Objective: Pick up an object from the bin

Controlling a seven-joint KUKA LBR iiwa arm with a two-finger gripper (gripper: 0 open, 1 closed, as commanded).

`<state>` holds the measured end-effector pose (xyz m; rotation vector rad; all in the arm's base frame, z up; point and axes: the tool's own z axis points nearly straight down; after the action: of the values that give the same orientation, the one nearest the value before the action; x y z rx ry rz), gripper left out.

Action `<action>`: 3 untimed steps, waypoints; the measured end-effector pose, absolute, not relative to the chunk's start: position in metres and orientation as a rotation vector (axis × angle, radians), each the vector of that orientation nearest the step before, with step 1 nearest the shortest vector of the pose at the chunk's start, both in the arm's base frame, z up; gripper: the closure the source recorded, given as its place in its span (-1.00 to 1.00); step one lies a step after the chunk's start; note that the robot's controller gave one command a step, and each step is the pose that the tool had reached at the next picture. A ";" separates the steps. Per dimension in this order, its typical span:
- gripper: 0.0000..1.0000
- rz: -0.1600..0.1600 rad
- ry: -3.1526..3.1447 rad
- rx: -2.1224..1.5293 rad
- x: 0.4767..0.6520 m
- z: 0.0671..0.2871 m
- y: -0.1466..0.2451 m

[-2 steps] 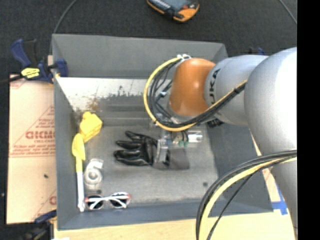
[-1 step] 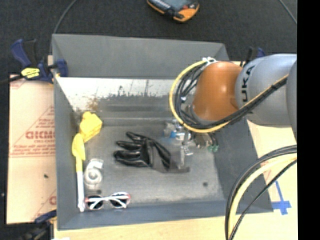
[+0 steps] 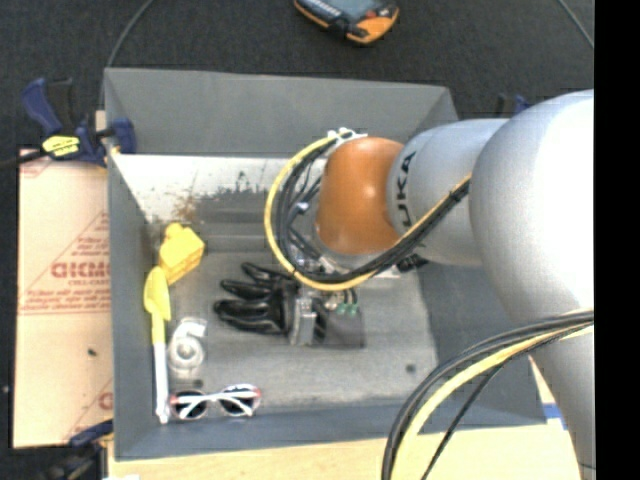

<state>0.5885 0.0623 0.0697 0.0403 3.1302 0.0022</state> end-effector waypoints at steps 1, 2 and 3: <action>-1.00 0.005 3.130 0.032 0.587 0.070 0.061; -1.00 0.001 3.110 -0.299 0.604 0.071 0.039; -1.00 0.006 3.125 -0.024 0.591 0.071 0.058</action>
Offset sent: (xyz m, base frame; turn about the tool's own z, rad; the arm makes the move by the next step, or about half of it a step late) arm 0.0134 -0.0215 0.0003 -0.2180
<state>0.5914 0.0576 0.0712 -0.0242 3.1251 0.0058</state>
